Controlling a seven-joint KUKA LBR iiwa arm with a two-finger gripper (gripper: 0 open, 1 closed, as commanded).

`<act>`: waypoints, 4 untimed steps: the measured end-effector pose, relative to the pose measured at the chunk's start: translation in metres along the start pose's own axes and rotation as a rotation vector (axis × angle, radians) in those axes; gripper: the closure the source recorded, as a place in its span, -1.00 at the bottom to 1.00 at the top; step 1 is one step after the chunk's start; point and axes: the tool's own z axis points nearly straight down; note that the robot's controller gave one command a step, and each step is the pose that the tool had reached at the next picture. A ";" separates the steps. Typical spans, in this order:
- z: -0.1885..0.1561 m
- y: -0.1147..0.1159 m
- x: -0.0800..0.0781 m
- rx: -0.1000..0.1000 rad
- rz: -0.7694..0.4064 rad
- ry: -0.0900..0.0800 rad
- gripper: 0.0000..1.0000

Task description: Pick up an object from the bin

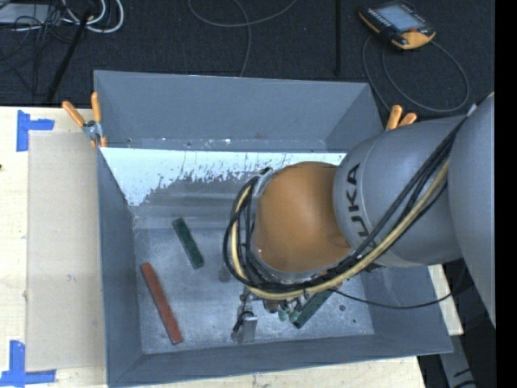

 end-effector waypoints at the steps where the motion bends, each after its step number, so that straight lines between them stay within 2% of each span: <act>1: -0.004 -0.044 0.010 0.000 -0.149 -0.001 -1.00; 2: 0.030 -0.071 0.008 0.000 -0.024 -0.003 -1.00; 3: 0.010 -0.106 -0.006 -0.001 -0.013 0.003 -1.00; 4: 0.012 -0.125 -0.019 0.000 0.046 -0.009 -1.00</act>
Offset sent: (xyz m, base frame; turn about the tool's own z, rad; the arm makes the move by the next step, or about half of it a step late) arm -0.0028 -0.0793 -0.0408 -0.0064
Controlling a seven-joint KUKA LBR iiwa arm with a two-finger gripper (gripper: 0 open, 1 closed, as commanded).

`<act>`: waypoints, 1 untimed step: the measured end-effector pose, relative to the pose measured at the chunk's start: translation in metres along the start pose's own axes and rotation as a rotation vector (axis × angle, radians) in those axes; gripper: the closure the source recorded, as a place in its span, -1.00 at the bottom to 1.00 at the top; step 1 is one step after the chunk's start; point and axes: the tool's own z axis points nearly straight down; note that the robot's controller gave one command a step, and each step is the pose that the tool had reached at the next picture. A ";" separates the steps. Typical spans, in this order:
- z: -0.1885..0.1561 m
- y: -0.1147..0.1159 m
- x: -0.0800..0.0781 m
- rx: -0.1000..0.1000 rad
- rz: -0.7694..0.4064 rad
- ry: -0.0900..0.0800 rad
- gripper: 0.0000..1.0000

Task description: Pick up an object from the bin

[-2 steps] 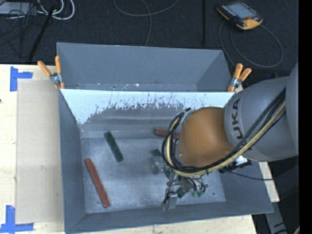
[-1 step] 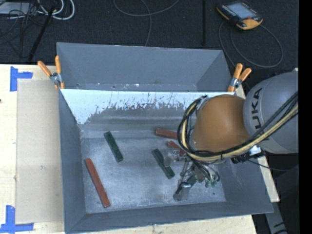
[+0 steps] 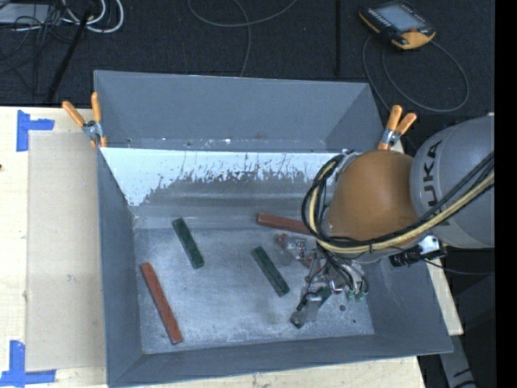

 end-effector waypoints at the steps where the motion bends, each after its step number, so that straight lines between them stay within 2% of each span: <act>1: 0.053 0.013 -0.026 0.000 0.156 0.002 -1.00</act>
Offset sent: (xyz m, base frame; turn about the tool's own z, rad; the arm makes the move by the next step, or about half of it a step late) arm 0.0177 0.0016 -0.0600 -0.0011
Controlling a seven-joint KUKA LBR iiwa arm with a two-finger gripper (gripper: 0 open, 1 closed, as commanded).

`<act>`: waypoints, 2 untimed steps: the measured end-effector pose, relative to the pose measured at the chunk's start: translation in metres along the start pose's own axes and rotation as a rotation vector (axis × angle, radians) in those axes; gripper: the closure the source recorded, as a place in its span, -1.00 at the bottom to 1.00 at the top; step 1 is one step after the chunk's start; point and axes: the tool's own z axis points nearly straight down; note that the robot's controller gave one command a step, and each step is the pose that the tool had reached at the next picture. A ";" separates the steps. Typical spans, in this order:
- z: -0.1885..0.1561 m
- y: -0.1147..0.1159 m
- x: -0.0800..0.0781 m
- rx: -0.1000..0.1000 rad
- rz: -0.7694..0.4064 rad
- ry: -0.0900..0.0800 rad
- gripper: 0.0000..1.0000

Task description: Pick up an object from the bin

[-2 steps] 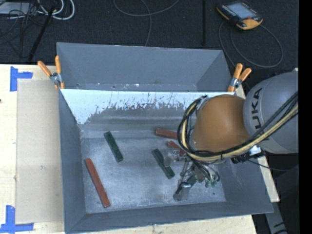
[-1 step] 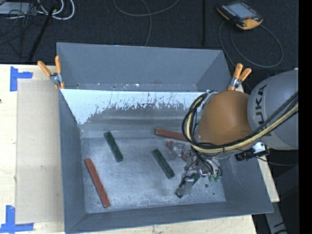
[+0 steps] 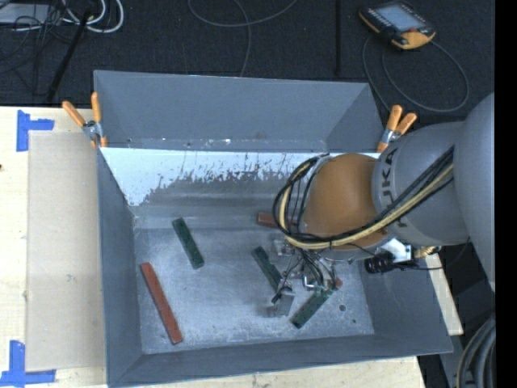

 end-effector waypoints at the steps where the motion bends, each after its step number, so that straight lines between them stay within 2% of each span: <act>1: 0.005 -0.012 0.005 -0.002 -0.156 -0.002 1.00; 2: 0.005 -0.012 0.005 -0.002 -0.154 -0.002 1.00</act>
Offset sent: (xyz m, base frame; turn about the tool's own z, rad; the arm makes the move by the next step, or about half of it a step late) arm 0.0000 0.0000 0.0000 0.0000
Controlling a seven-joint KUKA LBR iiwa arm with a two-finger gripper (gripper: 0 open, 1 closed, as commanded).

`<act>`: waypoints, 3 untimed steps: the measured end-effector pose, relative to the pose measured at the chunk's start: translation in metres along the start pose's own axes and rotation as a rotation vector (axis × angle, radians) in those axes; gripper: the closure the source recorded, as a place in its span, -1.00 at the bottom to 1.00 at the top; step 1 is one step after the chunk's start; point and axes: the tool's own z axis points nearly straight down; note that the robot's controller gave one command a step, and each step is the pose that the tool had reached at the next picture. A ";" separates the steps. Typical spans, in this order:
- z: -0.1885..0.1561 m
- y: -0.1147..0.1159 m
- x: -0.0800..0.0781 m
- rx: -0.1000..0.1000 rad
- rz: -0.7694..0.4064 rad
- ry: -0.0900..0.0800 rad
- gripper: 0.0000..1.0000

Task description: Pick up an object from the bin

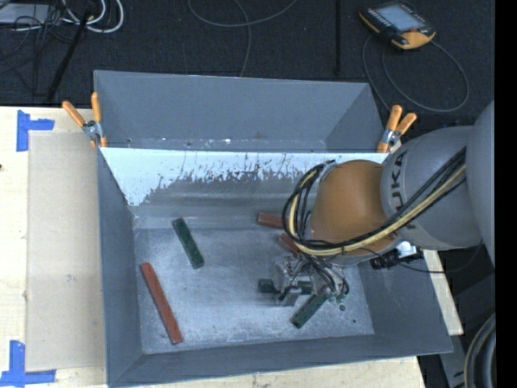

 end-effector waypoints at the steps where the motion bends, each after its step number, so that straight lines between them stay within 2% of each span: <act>1: -0.050 0.006 -0.013 0.002 0.006 0.011 1.00; 2: -0.118 0.020 -0.017 0.002 0.006 0.009 1.00; 3: -0.169 0.034 -0.017 0.002 -0.014 0.006 1.00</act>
Offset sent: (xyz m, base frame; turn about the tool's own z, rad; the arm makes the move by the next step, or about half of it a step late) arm 0.0167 0.0245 0.1318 0.0067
